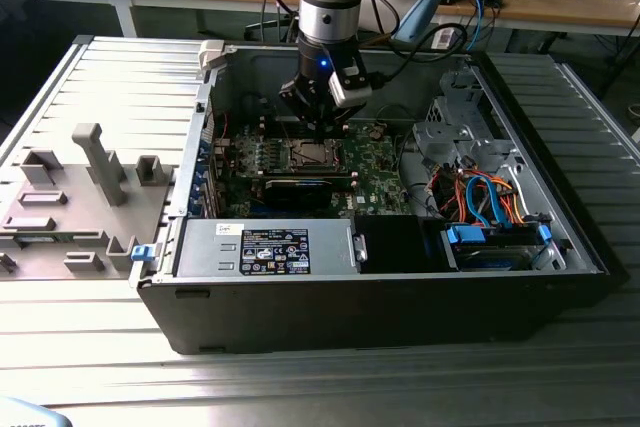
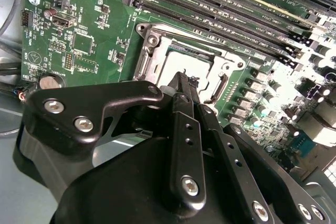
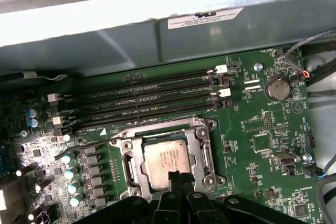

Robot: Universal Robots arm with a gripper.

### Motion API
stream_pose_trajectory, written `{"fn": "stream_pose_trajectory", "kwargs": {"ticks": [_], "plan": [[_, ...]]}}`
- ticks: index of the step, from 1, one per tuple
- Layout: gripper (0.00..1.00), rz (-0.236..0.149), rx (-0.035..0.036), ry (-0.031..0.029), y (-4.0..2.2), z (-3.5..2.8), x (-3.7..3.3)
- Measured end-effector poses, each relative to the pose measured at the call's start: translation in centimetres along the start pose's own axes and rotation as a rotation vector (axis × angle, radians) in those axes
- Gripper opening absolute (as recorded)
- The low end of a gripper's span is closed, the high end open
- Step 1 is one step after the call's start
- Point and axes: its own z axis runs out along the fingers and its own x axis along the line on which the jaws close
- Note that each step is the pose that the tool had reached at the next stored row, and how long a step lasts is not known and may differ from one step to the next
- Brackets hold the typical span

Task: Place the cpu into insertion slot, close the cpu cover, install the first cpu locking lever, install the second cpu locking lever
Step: 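Install the first cpu locking lever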

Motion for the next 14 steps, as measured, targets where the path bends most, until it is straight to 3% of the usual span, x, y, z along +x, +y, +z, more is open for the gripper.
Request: {"fn": "stream_pose_trajectory", "kwargs": {"ticks": [12, 13, 14], "plan": [[0.11, -0.053, -0.0015, -0.0024, 0.0, 0.0, 0.0], [0.11, -0.055, -0.0032, -0.0018, 0.0, -0.01, 0.01], [0.11, -0.056, -0.0046, 0.0033, 0.0, 0.0, 0.0]]}}
